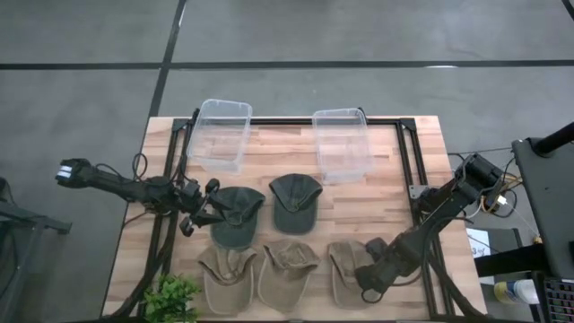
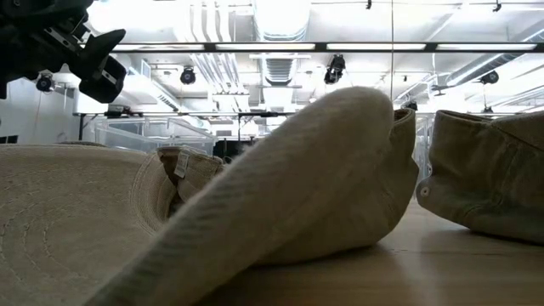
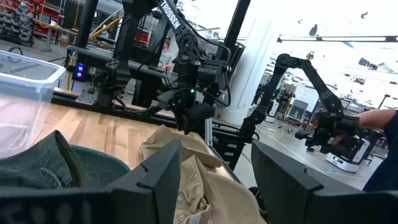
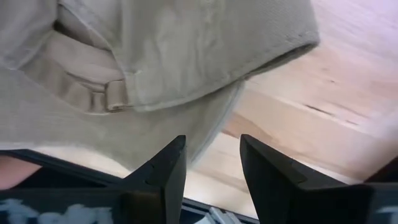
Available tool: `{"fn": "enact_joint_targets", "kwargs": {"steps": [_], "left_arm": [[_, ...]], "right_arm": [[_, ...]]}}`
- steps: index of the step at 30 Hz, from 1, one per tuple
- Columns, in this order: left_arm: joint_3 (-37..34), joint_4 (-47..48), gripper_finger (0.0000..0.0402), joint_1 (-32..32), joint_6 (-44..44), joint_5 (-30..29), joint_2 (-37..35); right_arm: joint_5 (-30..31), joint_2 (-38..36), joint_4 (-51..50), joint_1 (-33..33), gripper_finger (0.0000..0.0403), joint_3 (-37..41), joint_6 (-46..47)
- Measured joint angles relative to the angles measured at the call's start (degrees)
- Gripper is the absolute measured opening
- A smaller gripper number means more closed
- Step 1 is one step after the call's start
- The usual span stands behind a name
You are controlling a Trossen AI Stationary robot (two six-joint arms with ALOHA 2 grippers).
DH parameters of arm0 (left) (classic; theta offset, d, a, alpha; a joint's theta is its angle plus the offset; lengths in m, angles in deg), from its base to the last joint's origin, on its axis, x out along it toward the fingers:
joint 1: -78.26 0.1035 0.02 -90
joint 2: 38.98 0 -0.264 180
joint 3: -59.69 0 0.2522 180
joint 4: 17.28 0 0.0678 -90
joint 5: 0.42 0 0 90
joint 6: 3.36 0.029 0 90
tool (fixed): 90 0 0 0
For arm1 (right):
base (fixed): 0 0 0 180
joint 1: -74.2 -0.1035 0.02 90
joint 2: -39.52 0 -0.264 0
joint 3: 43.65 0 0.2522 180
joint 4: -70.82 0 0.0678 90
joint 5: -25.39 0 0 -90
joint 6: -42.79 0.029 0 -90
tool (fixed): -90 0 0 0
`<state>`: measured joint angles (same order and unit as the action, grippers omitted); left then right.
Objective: Pick & Place hat
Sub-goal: Put the right brown cap into the right transparent bin
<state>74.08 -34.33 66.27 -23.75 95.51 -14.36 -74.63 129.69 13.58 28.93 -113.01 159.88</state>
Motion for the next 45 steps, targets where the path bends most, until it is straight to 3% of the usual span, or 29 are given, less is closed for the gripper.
{"fn": "enact_joint_targets", "kwargs": {"steps": [21, 25, 32, 45], "left_arm": [[0.0, 0.0, 0.0188, -0.07, 0.0, 0.0, 0.0], [-0.02, 0.0, 0.0188, -0.07, -0.01, 0.0, 0.0], [0.0, 0.0, 0.0188, -0.07, 0.0, 0.0, 0.0], [0.0, -0.01, 0.0188, -0.02, -0.01, 0.0, 0.0]], "right_arm": [[1.24, 0.0, 5.73, 0.04, 0.0125, 3.38, -2.39], [2.57, 0.0, 5.81, 0.04, 0.0102, 3.6, -2.71], [4.7, 0.0, 6.3, 0.07, 0.0019, 3.68, -3.77], [4.83, -3.06, 5.84, 0.07, 0.0012, 3.4, -4.02]]}}
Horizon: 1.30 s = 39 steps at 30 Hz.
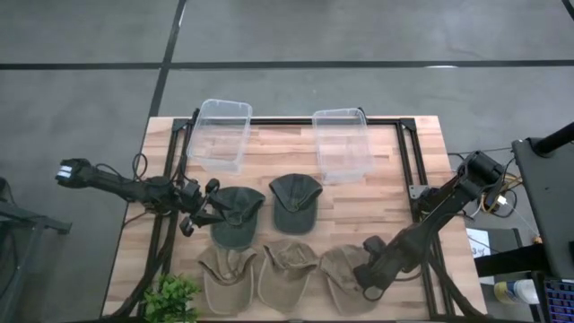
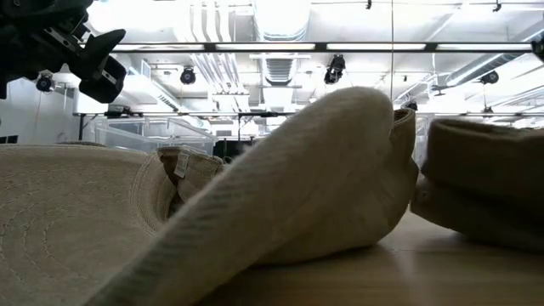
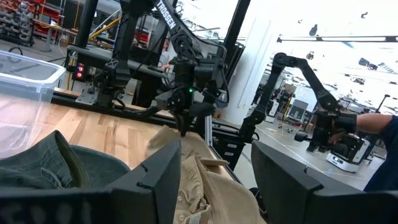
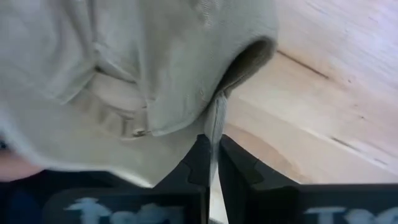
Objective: Pick & Place hat
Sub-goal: Put the right brown cap into the right transparent bin
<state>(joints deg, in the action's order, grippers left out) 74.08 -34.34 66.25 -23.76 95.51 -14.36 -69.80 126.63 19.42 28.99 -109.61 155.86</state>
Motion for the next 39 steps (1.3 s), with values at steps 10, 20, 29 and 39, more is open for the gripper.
{"fn": "enact_joint_targets", "kwargs": {"steps": [10, 20, 29, 39], "left_arm": [[-0.01, 0.01, 0.0188, 0.02, 0.01, 0.0, 0.0], [-0.02, 0.01, 0.0188, 0.0, 0.0, -0.01, 0.0], [-0.02, 0.01, 0.0188, -0.05, 0.02, 0.0, 0.0], [0.0, 0.03, 0.0188, -0.05, 0.0, 0.0, 0.0]], "right_arm": [[3.94, -8.0, -10.63, -0.02, 0.0011, -1.32, 0.29], [16.36, -16.84, -12.98, 0.06, 0.0011, -1.36, -1.08], [23.22, -22.95, -20.2, 0.09, 0.0011, -1.37, -1.72], [41.65, -28.63, -26.61, 0.5, 0.0011, -5.35, -8.6]]}}
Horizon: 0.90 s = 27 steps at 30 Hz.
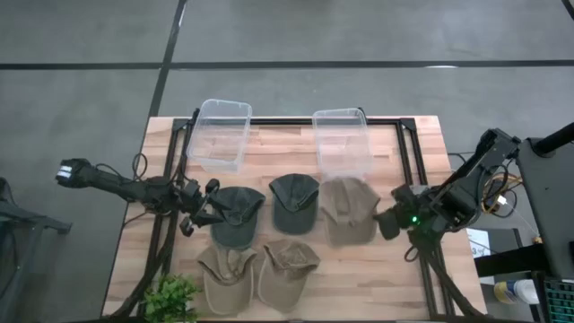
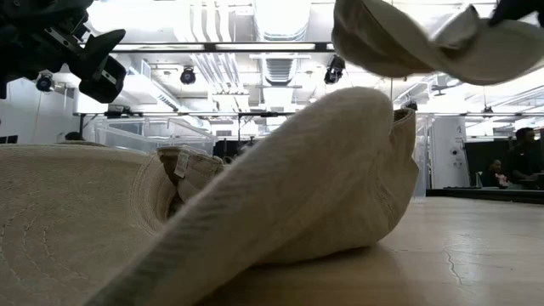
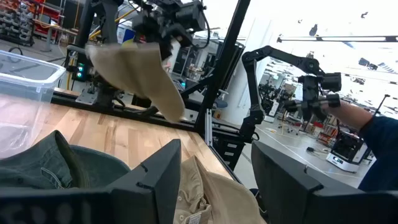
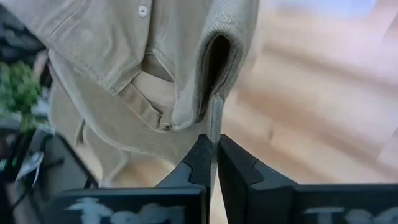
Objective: Pick & Place hat
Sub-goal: Put the right brown cap into the right transparent bin
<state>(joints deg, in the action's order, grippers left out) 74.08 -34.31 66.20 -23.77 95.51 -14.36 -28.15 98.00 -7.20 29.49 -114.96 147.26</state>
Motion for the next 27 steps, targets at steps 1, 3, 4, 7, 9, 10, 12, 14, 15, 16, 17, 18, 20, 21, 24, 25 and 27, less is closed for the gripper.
{"fn": "enact_joint_targets", "kwargs": {"steps": [1, 3, 4, 7, 9, 10, 12, 14, 15, 16, 17, 18, 20, 21, 24, 25, 27], "left_arm": [[-0.02, 0.0, 0.0188, 0.0, 0.02, 0.0, 0.0], [-0.01, 0.0, 0.0188, 0.0, 0.0, 0.0, 0.0], [0.0, 0.0, 0.0188, 0.02, 0.0, 0.0, 0.0], [-0.01, 0.0, 0.0188, 0.02, 0.0, 0.0, 0.0], [0.0, 0.0, 0.0188, 0.02, 0.02, 0.0, 0.0], [-0.01, 0.0, 0.0188, 0.02, 0.01, 0.0, -0.01], [-0.02, 0.0, 0.0188, 0.02, 0.02, 0.0, 0.0], [-0.02, 0.0, 0.0188, 0.02, 0.0, 0.0, 0.0], [-0.02, 0.0, 0.0188, 0.02, 0.02, 0.0, 0.0], [-0.02, 0.0, 0.0188, 0.07, 0.0, 0.0, 0.0], [-0.02, 0.0, 0.0188, 0.07, 0.02, 0.0, -0.02], [-0.01, 0.0, 0.0188, 0.07, 0.01, 0.0, 0.0], [-0.01, 0.0, 0.0188, 0.07, 0.01, 0.0, 0.0], [-0.02, 0.0, 0.0188, 0.07, 0.0, 0.0, -0.01], [-0.01, 0.0, 0.0188, 0.07, 0.02, 0.0, 0.0], [-0.02, 0.0, 0.0188, 0.07, 0.0, 0.0, 0.0], [-0.02, 0.0, 0.0188, 0.07, 0.0, 0.0, 0.0]], "right_arm": [[1.49, -0.41, -1.73, 0.38, 0.0011, -0.85, -0.6], [4.15, -1.01, -5.48, 1.45, 0.0011, -2.79, -2.42], [5.46, -1.17, -7.1, 2.08, 0.0011, -3.82, -3.38], [8.12, -1.38, -11.58, 4.62, 0.0011, -7.41, -6.93], [9.8, -1.42, -13.98, 6.87, 0.0011, -10.24, -10.14], [10.67, -1.42, -14.8, 8.08, 0.0011, -11.64, -12.13], [12.29, -1.42, -15.36, 10.64, 0.0011, -14.12, -16.45], [13.7, -1.42, -15.34, 13.67, 0.0011, -16.28, -21.08], [13.78, -1.42, -15.33, 15.31, 0.0011, -17.24, -23.24], [13.78, -1.42, -15.34, 17.05, 0.0011, -18.05, -25.29], [13.77, -1.42, -15.38, 18.84, 0.0011, -18.78, -27.25], [13.65, -1.42, -15.36, 20.65, 0.0011, -19.39, -29.03], [13.09, -1.42, -15.32, 24.04, 0.0011, -20.46, -32.6], [12.92, -1.44, -15.28, 25.73, 0.0011, -20.92, -34.36], [12.54, -1.46, -14.72, 30.5, 0.0011, -22.05, -39.34], [12.26, -1.46, -14.42, 32.14, 0.0011, -22.29, -40.99], [11.43, -1.39, -14.06, 35.32, 0.0011, -22.61, -43.88]]}}
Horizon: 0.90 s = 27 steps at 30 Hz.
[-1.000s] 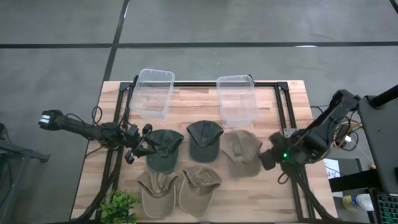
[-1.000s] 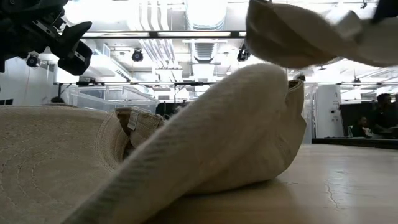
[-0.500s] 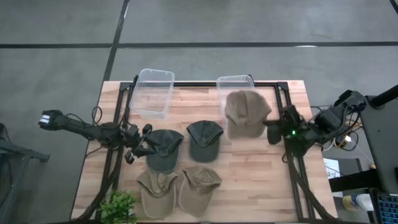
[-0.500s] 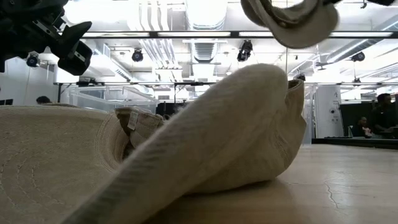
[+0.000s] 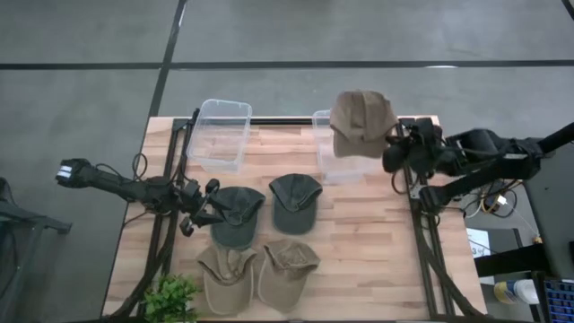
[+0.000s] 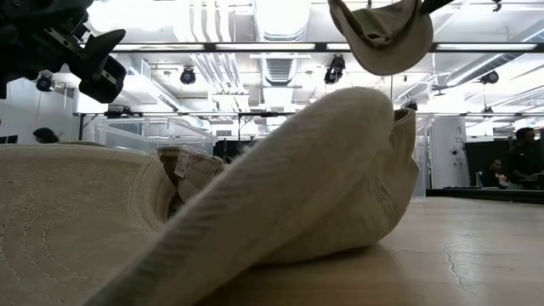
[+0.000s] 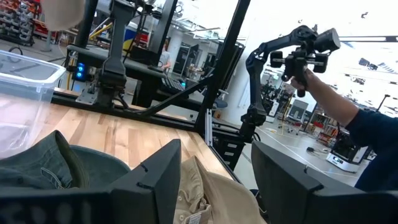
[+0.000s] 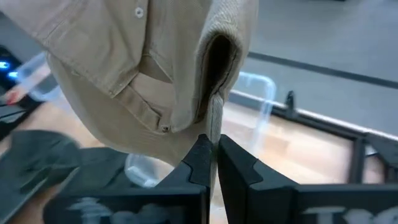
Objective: Pick & Place hat
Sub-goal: Put the right brown cap into the right transparent bin
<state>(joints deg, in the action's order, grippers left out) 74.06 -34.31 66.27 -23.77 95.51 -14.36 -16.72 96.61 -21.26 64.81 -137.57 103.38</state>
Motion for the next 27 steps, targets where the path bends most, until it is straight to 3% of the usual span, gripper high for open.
{"fn": "enact_joint_targets", "kwargs": {"steps": [12, 20, 27], "left_arm": [[0.02, 0.0, 0.0188, -0.02, 0.0, 0.0, 0.0], [0.0, 0.0, 0.0188, -0.07, 0.0, 0.0, -0.02], [0.01, 0.0, 0.0188, -0.07, 0.02, 0.0, 0.0]], "right_arm": [[-12.18, 1.44, 7.86, 19.37, 0.0011, 0.35, -15.72], [-24.65, 7.85, 11.31, 31.91, 0.0011, 0.4, -22.19], [-31.64, 14.21, 11.38, 38.93, 0.0011, 0.35, -25.05]]}}
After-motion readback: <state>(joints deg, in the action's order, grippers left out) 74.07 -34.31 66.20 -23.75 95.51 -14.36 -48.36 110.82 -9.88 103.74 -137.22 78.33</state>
